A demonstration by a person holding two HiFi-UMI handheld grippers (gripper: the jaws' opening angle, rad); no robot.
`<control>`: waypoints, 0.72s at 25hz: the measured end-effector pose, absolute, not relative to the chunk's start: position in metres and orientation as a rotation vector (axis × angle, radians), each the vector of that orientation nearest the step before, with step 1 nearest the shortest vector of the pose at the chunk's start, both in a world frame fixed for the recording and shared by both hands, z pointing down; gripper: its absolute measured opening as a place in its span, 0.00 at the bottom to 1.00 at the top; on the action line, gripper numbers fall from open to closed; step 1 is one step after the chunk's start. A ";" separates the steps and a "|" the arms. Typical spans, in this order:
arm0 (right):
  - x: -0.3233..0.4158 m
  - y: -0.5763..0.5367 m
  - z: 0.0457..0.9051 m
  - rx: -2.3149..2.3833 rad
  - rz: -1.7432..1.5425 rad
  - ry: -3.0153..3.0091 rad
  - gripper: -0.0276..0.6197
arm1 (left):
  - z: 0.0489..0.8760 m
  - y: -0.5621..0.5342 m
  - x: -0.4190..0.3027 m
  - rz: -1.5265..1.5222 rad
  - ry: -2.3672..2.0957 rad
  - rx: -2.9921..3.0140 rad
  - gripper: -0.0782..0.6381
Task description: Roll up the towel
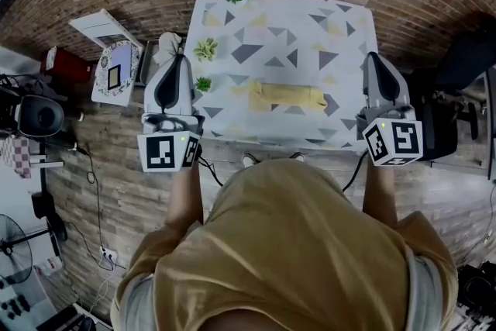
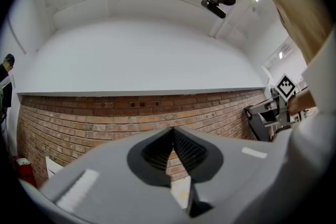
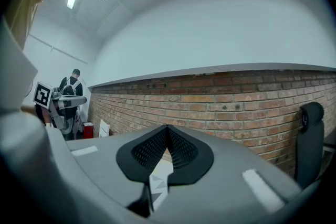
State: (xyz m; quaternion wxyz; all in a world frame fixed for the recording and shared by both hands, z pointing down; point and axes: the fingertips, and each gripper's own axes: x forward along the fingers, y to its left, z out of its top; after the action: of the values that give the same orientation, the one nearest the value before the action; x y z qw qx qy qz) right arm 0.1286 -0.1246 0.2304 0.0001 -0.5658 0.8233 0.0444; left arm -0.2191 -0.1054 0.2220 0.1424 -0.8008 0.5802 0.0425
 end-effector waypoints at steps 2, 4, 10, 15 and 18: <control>0.129 -0.123 0.230 -1.777 0.142 2.580 0.05 | 0.222 -0.105 -0.218 0.121 1.670 -2.311 0.20; 0.130 -0.121 0.231 -1.778 0.139 2.573 0.05 | 0.222 -0.103 -0.217 0.120 1.669 -2.310 0.20; 0.130 -0.117 0.234 -1.769 0.125 2.558 0.05 | 0.220 -0.100 -0.216 0.120 1.670 -2.303 0.20; 0.131 -0.113 0.237 -1.766 0.109 2.555 0.05 | 0.220 -0.097 -0.213 0.109 1.665 -2.301 0.20; 0.135 -0.111 0.242 -1.767 0.101 2.551 0.05 | 0.224 -0.094 -0.211 0.100 1.673 -2.304 0.20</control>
State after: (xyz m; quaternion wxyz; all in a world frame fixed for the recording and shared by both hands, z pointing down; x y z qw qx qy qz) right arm 0.1351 -0.1110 0.2420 0.0184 -0.5689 0.8215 0.0327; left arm -0.2113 -0.0940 0.2238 0.1456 -0.8000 0.5810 0.0349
